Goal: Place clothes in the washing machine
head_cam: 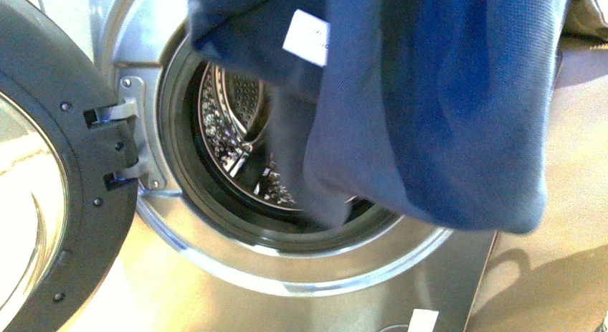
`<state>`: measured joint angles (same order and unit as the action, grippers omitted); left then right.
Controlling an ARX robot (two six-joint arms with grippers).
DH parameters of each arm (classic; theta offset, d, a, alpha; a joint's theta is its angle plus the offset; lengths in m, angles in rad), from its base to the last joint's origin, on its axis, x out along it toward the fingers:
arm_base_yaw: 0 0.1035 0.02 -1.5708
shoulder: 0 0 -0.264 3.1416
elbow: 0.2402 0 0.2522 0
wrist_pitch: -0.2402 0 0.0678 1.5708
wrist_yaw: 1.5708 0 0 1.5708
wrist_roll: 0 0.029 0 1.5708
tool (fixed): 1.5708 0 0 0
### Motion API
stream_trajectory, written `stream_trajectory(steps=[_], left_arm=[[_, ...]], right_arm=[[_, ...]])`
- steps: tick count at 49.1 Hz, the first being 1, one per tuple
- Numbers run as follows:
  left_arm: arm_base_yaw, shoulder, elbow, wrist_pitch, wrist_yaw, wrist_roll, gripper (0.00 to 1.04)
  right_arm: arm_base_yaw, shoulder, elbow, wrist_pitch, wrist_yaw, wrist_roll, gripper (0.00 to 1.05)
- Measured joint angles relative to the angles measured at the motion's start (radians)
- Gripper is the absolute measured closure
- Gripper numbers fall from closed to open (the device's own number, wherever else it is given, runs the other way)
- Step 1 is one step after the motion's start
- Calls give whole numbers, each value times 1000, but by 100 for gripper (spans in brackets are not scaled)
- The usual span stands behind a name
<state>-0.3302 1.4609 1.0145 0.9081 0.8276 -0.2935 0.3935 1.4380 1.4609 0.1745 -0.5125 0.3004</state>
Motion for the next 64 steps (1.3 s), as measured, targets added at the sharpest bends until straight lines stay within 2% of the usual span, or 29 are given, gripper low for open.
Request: stream_trajectory(steps=[13,21,35,41,49,55,64], left_arm=[[-67,76,24,98,-35,-34,6],[-95,139,64,113,-106,-21,6],[-118,261,201,107,-320,6,6],[-123,301,239,164,-454,4,6],[-130,310,239,206,-563,13,6],[-129,312,234,221,-638,9,23],[-113,306,201,233,-637,1,50]], right_arm=[[-2,0,0,0,3,0,96],[-3,0,0,0,7,-1,96],[-8,0,0,0,21,-3,96],[-9,0,0,0,23,-6,96],[-8,0,0,2,21,-7,96],[-8,0,0,2,18,-7,96],[-6,0,0,2,18,-7,96]])
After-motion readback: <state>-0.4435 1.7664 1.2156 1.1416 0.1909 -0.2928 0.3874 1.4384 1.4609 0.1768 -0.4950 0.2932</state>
